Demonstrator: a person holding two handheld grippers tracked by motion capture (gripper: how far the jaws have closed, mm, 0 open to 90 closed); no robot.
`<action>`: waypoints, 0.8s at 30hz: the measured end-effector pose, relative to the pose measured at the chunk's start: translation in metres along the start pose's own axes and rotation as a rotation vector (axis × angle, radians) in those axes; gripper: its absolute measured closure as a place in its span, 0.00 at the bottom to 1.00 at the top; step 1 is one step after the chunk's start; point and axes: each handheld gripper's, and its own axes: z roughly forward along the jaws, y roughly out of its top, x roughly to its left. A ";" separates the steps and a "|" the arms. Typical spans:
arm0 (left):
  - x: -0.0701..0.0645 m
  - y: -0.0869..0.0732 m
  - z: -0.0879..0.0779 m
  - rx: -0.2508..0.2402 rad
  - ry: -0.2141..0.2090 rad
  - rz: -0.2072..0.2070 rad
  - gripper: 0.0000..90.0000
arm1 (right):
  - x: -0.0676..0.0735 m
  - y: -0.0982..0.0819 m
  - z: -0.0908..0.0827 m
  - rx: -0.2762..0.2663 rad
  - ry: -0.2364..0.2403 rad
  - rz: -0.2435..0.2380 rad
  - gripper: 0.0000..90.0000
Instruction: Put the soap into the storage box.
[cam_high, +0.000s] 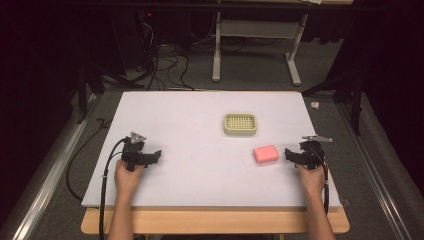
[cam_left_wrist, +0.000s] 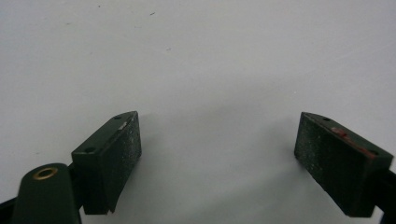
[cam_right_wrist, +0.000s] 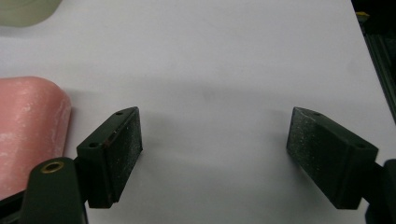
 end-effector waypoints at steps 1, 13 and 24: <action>0.000 0.000 0.000 0.000 0.000 0.000 0.17 | 0.000 -0.001 -0.001 -0.012 0.004 0.006 0.21; 0.000 0.000 0.000 0.000 0.000 0.000 0.17 | 0.004 -0.001 -0.024 -0.072 0.030 0.019 0.21; 0.000 0.000 0.000 0.000 0.000 0.000 0.17 | 0.013 -0.003 -0.037 -0.087 0.051 0.018 0.18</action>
